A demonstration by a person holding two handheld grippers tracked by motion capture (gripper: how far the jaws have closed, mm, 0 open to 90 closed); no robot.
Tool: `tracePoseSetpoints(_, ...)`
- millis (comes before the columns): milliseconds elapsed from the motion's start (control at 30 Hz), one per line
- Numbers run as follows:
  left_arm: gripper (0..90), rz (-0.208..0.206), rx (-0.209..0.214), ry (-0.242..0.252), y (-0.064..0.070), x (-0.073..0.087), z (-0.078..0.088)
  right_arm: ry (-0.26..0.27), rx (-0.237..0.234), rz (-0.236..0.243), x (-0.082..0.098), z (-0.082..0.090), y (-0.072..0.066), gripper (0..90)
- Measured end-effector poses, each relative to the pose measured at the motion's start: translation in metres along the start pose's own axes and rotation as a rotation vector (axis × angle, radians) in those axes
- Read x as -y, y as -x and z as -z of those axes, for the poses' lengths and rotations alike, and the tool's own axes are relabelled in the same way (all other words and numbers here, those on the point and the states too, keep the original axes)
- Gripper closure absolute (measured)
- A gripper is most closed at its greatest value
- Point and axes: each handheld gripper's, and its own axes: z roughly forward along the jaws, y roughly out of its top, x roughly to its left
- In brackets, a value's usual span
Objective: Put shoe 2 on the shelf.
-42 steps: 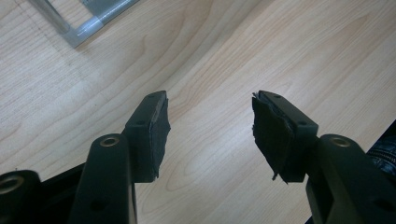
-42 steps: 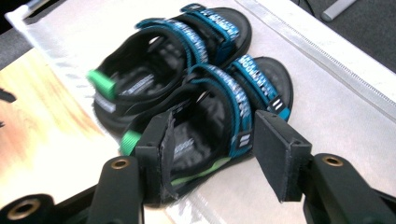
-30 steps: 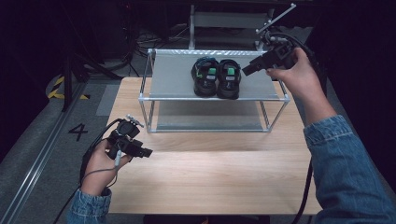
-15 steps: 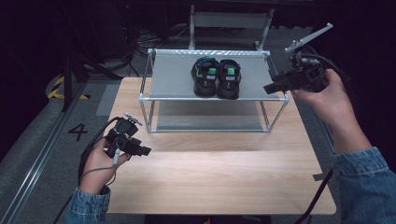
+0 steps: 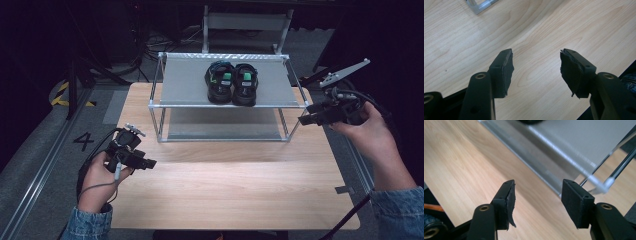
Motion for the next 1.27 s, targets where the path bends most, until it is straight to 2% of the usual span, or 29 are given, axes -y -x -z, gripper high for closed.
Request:
tracePoseSetpoints(33, 43.7, 0.007, -0.003, 0.003, -0.001, 0.002, 0.001, 0.000, 0.000, 0.000, 0.000, 0.000, 0.000, 45.2)
tracePoseSetpoints(300, 43.5, 0.044, -0.017, 0.025, -0.006, 0.015, 0.006, -0.009, -0.026, -0.042, 0.041, -0.014, 0.002, 44.0)
tracePoseSetpoints(400, 43.3, 0.064, -0.039, 0.054, -0.008, 0.019, 0.009, -0.008, -0.025, -0.044, 0.055, -0.020, 0.002, 43.9)
tracePoseSetpoints(533, 43.1, 0.085, -0.043, 0.060, -0.011, 0.022, 0.009, 0.036, -0.003, -0.026, 0.077, -0.027, 0.000, 49.1)
tracePoseSetpoints(800, 43.1, 0.086, -0.037, 0.045, -0.014, 0.021, 0.003, 0.048, -0.048, -0.103, 0.111, -0.053, 0.004, 50.2)
tracePoseSetpoints(1033, 43.3, 0.088, -0.037, 0.038, -0.016, 0.018, -0.001, 0.083, -0.043, -0.166, 0.135, -0.065, 0.010, 50.2)
tracePoseSetpoints(1100, 43.3, 0.082, -0.037, 0.038, -0.016, 0.017, -0.002, 0.102, -0.047, -0.196, 0.141, -0.067, 0.012, 50.9)
tracePoseSetpoints(1133, 43.3, 0.081, -0.035, 0.039, -0.016, 0.017, -0.002, 0.078, -0.055, -0.212, 0.144, -0.069, 0.014, 51.2)
tracePoseSetpoints(1200, 43.3, 0.081, -0.035, 0.040, -0.016, 0.016, -0.002, 0.083, -0.037, -0.219, 0.147, -0.070, 0.015, 52.6)
tracePoseSetpoints(1267, 43.3, 0.079, -0.035, 0.043, -0.016, 0.015, -0.001, 0.084, -0.042, -0.225, 0.149, -0.071, 0.015, 52.7)
